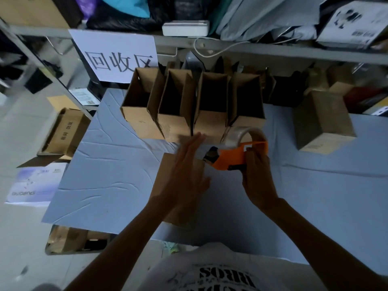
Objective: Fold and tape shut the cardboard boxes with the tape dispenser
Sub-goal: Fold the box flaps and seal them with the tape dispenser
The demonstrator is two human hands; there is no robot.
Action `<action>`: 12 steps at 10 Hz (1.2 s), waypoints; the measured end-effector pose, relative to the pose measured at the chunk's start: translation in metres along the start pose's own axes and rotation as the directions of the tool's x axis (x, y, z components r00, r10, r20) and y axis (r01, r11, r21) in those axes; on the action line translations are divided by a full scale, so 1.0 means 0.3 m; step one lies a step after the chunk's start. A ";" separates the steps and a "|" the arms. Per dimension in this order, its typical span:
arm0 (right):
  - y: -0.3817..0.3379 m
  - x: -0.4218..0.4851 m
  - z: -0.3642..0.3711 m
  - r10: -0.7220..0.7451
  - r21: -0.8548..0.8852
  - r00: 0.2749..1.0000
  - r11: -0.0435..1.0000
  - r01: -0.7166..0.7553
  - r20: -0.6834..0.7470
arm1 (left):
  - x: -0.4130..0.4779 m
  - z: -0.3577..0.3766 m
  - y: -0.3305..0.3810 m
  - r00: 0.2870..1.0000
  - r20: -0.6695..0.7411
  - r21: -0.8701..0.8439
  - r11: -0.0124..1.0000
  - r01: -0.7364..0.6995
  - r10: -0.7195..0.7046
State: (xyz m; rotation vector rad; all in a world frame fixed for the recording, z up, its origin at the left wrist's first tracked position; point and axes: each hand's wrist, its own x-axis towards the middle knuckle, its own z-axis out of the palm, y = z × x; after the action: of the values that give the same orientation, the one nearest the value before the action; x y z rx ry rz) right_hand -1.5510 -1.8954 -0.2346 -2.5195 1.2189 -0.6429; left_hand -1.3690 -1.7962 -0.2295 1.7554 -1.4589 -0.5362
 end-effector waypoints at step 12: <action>0.044 0.123 0.037 -0.018 0.468 0.930 0.868 -0.168 0.368 | 0.164 -0.117 -0.058 0.986 0.121 0.058 0.993 0.104 -0.111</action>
State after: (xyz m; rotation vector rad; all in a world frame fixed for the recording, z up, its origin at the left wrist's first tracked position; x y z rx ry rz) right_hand -1.5340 -1.9321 -0.2397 -2.0283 0.8774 -0.3802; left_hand -1.3200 -1.8321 -0.2140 1.8780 -1.4800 -0.6805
